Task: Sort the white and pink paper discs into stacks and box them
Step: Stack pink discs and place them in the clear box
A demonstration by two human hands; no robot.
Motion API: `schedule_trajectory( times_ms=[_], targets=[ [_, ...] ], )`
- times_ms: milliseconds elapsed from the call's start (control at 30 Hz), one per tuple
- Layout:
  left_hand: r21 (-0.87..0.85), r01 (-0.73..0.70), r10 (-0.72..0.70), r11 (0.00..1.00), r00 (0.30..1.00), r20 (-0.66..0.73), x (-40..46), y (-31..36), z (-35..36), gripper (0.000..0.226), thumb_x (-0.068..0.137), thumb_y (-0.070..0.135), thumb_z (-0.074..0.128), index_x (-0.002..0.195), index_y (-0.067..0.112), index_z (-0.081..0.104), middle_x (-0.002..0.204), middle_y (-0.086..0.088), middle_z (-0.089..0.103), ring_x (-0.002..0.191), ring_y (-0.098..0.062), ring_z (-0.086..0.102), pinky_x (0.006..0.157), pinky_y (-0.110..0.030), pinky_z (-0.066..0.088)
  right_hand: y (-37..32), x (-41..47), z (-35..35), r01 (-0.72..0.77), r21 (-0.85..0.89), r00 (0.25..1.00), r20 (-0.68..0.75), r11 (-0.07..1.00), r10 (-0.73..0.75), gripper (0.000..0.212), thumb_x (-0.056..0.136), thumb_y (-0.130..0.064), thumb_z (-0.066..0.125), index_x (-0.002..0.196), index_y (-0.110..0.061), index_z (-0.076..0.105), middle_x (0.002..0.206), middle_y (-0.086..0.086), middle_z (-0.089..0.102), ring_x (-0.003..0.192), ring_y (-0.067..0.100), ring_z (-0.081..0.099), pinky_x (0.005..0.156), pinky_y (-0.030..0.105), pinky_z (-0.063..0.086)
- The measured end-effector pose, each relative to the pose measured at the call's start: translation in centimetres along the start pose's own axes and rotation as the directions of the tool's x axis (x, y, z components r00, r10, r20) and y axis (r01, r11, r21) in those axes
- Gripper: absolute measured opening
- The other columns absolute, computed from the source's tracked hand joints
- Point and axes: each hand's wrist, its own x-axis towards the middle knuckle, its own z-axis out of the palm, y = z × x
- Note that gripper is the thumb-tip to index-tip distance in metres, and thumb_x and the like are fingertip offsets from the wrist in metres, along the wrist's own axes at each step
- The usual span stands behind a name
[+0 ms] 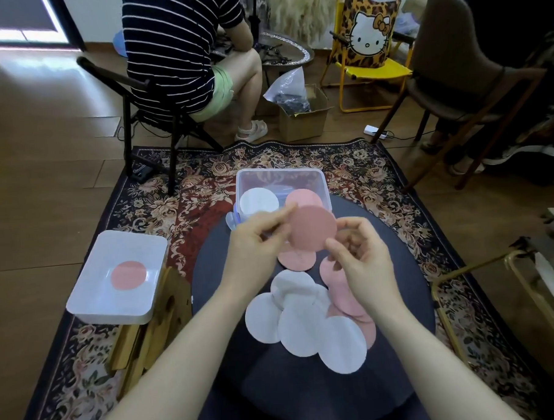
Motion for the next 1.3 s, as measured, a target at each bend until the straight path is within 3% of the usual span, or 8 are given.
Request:
schedule_trajectory(
  times_ms=[167,267,367,600,800,967,1133,1300],
  targets=[
    [0.210,0.091,-0.064,0.973,0.989,-0.132,6.0,0.4,0.3,0.037,0.087,0.006,0.059,0.116,0.026,0.069,0.071,0.012,0.065,0.064,-0.008,0.051,0.069,-0.028,0.046,1.1,4.7,-1.1,-0.010,-0.191,0.998,-0.061,0.981,-0.002,0.028,0.087,-0.009,0.062,0.102,-0.032,0.055,0.094,-0.007,0.061,0.076,0.004,0.055,0.074,0.030,0.050],
    [0.378,0.158,-0.103,0.912,0.982,-0.161,7.7,-0.1,1.9,0.035,0.087,0.014,0.057,0.115,0.032,0.069,0.089,0.006,0.073,0.087,-0.019,0.063,0.087,-0.034,0.047,1.6,6.3,-1.0,-0.038,-0.281,0.999,-0.022,0.959,0.033,0.033,0.088,-0.011,0.062,0.115,-0.028,0.054,0.110,-0.007,0.060,0.080,-0.004,0.055,0.072,0.006,0.044],
    [0.544,0.124,-0.042,0.830,0.986,-0.161,8.3,-1.1,3.2,0.028,0.092,0.023,0.055,0.116,0.032,0.068,0.101,0.006,0.073,0.107,-0.017,0.056,0.092,-0.032,0.028,2.0,6.5,-0.6,-0.031,-0.335,0.999,0.017,0.942,0.039,0.037,0.091,-0.010,0.059,0.126,-0.020,0.057,0.113,-0.010,0.062,0.086,-0.008,0.056,0.078,0.005,0.043],
    [0.904,-0.035,0.054,0.426,0.998,0.013,8.4,-2.7,3.6,0.033,0.094,0.019,0.042,0.101,0.025,0.074,0.097,-0.001,0.070,0.098,-0.025,0.047,0.073,-0.033,0.015,2.5,5.8,-0.4,0.011,-0.376,0.999,0.053,0.927,0.010,0.040,0.091,-0.009,0.058,0.129,-0.022,0.056,0.101,-0.009,0.060,0.089,0.001,0.057,0.077,0.014,0.044],
    [0.849,-0.131,0.186,0.512,0.982,0.040,6.9,-2.6,1.9,0.027,0.088,0.016,0.048,0.098,0.027,0.071,0.085,0.000,0.070,0.093,-0.027,0.055,0.073,-0.034,0.018,3.0,5.1,-0.8,-0.017,-0.402,1.000,0.012,0.916,0.024,0.044,0.089,-0.012,0.060,0.130,-0.024,0.050,0.112,-0.020,0.054,0.104,0.007,0.054,0.090,0.027,0.045],
    [0.746,-0.296,0.422,0.596,0.906,0.022,0.0,-3.3,-0.5,0.029,0.081,0.008,0.053,0.099,0.020,0.072,0.095,0.006,0.069,0.089,-0.019,0.057,0.071,-0.033,0.032,3.7,3.3,-0.8,-0.104,-0.679,0.994,-0.048,0.727,0.097,0.015,0.084,-0.041,0.065,0.089,-0.027,0.063,0.095,-0.010,0.058,0.101,0.018,0.048,0.088,0.037,0.040],
    [0.753,-0.320,0.315,0.575,0.936,0.157,-6.4,-5.7,-1.4,0.029,0.082,0.019,0.052,0.103,0.020,0.072,0.107,0.004,0.067,0.097,-0.020,0.062,0.076,-0.032,0.036,4.5,2.2,1.4,-0.017,-0.849,0.995,0.037,0.528,0.091,0.051,0.070,-0.070,0.059,0.094,-0.025,0.062,0.095,-0.006,0.051,0.098,0.019,0.042,0.079,0.032,0.032],
    [0.822,-0.309,0.091,0.479,0.948,0.304,-9.4,-6.0,-0.8,0.053,0.087,0.049,0.047,0.126,0.017,0.060,0.136,-0.006,0.055,0.129,-0.026,0.049,0.104,-0.043,0.031,4.5,2.6,2.8,-0.058,-0.805,0.994,0.006,0.590,0.106,0.048,0.067,-0.061,0.071,0.090,-0.021,0.055,0.095,-0.004,0.050,0.097,0.019,0.042,0.080,0.031,0.032]
  ],
)
